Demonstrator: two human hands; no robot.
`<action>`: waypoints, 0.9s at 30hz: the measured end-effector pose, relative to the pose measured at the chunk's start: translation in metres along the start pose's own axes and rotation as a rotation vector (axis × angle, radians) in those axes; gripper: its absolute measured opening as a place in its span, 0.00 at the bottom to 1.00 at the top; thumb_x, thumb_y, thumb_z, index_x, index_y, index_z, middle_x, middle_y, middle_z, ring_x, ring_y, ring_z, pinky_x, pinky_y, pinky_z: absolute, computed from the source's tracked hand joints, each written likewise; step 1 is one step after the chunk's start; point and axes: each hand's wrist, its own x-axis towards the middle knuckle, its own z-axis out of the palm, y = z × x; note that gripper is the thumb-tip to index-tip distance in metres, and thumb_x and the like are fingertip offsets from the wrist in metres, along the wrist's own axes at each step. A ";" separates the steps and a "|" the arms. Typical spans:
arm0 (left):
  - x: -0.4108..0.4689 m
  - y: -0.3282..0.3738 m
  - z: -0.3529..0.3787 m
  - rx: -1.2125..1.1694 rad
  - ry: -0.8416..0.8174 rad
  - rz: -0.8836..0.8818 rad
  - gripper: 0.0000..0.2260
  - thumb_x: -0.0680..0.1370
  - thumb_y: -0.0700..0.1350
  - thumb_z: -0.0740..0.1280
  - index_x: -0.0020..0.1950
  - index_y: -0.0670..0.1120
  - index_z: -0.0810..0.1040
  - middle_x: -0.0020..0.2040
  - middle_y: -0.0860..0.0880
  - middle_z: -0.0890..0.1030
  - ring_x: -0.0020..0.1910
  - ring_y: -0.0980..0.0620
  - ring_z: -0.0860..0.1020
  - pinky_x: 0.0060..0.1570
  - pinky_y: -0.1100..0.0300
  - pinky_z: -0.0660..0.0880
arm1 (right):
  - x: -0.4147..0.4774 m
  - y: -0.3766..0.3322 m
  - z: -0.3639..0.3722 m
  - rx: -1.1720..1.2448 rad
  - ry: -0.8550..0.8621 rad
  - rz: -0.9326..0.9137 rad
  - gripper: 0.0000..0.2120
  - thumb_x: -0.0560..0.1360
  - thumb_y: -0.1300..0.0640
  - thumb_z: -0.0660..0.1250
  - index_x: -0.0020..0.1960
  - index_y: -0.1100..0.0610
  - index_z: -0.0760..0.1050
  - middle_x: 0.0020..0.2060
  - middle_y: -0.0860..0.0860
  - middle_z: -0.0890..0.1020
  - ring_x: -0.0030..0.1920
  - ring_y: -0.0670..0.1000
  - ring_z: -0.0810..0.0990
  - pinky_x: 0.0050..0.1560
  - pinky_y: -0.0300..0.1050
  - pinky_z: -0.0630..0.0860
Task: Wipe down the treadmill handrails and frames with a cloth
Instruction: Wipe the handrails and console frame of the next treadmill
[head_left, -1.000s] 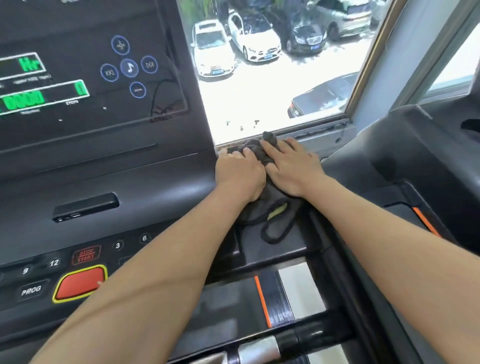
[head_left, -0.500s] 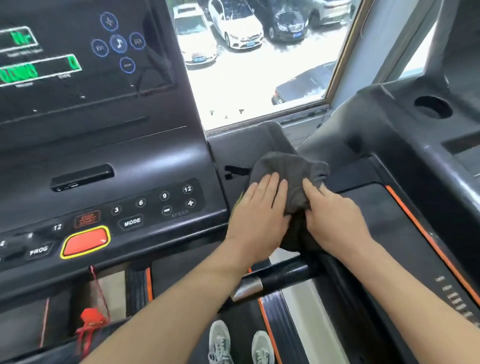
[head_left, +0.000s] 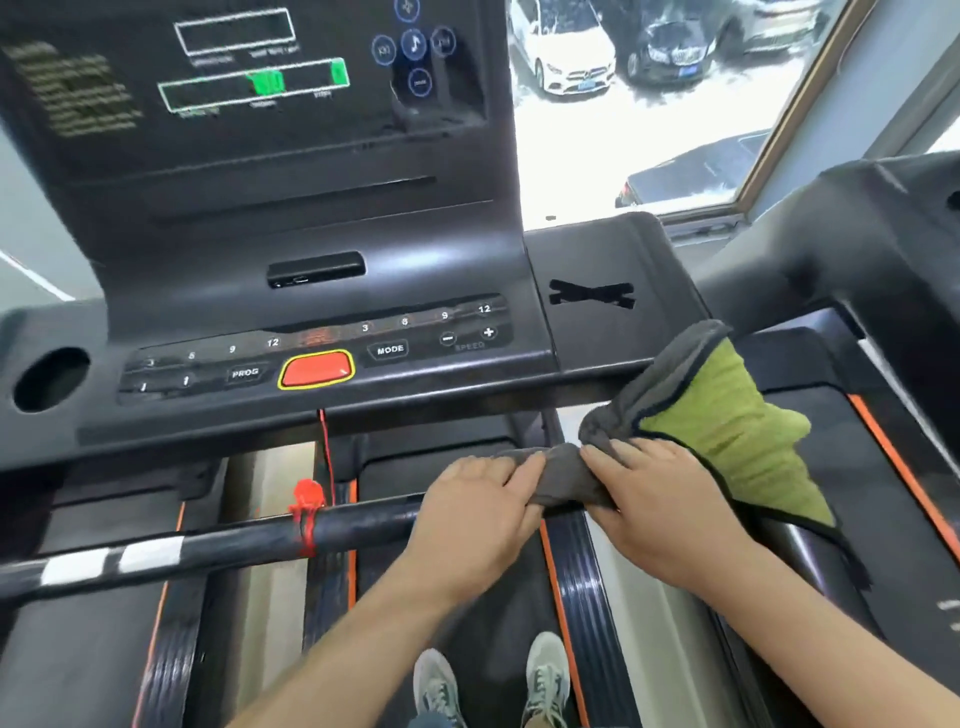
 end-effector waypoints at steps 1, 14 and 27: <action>-0.009 -0.007 0.001 0.015 0.014 -0.016 0.23 0.78 0.56 0.53 0.70 0.49 0.71 0.51 0.50 0.82 0.48 0.45 0.79 0.52 0.52 0.74 | 0.001 -0.011 0.003 0.014 0.014 -0.004 0.24 0.70 0.44 0.56 0.58 0.55 0.78 0.45 0.53 0.82 0.46 0.60 0.80 0.50 0.55 0.76; -0.155 -0.129 0.003 -0.230 0.238 -0.235 0.25 0.74 0.45 0.57 0.72 0.44 0.71 0.70 0.45 0.74 0.63 0.48 0.77 0.63 0.60 0.71 | 0.016 -0.222 0.039 0.398 0.196 -0.131 0.28 0.70 0.52 0.62 0.69 0.57 0.72 0.63 0.58 0.78 0.65 0.60 0.75 0.66 0.58 0.66; -0.223 -0.236 -0.035 -0.140 0.374 -0.757 0.24 0.63 0.35 0.71 0.58 0.49 0.78 0.52 0.46 0.72 0.52 0.43 0.69 0.47 0.49 0.69 | 0.057 -0.353 0.007 0.172 0.022 -0.083 0.29 0.74 0.39 0.64 0.71 0.53 0.70 0.72 0.56 0.69 0.69 0.59 0.67 0.66 0.55 0.66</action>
